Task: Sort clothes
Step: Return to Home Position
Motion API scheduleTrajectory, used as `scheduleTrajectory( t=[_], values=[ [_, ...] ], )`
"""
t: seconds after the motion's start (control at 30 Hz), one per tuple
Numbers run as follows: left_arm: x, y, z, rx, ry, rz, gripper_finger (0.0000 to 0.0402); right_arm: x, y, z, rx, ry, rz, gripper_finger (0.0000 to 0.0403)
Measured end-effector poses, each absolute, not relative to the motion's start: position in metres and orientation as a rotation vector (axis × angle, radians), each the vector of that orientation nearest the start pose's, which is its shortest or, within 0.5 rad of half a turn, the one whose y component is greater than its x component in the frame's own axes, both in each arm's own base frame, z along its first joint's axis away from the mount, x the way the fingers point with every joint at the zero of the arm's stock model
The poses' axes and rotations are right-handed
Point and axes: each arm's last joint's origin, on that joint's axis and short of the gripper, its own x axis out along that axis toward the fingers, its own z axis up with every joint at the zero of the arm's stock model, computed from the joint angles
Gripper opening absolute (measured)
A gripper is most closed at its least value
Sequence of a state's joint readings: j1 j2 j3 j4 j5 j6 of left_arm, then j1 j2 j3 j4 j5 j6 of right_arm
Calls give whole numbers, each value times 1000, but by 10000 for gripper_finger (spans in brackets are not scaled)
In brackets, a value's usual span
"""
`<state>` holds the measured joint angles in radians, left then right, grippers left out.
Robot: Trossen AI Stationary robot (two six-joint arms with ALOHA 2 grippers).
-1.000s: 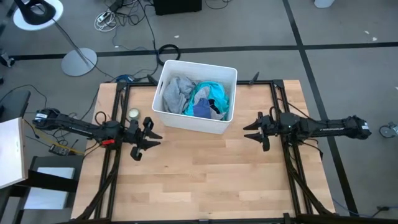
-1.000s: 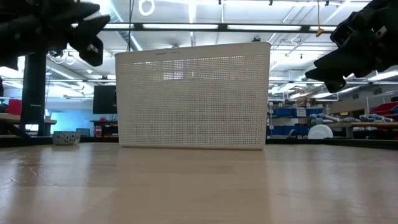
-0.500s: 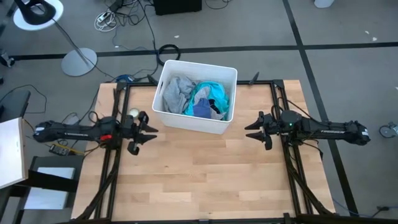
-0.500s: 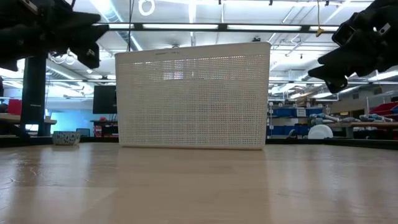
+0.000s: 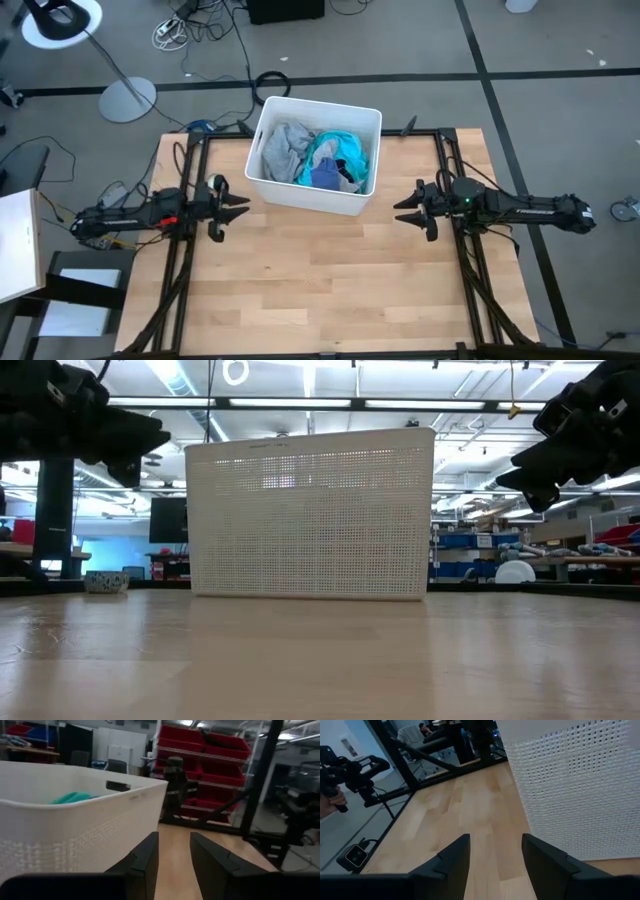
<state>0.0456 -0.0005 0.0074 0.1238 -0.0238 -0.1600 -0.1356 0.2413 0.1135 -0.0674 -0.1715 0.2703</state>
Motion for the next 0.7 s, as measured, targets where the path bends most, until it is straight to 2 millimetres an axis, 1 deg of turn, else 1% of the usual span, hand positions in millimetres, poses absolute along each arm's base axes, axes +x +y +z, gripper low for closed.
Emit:
scheduleTrajectory(
  t=[0.4, 0.7],
  values=[
    [97, 6, 168, -136, -32, 83, 117, 108, -10, 176, 300, 196, 12, 180],
    [97, 6, 167, -81, -25, 113, 117, 108, -10, 176, 316, 196, 16, 180]
  ],
)
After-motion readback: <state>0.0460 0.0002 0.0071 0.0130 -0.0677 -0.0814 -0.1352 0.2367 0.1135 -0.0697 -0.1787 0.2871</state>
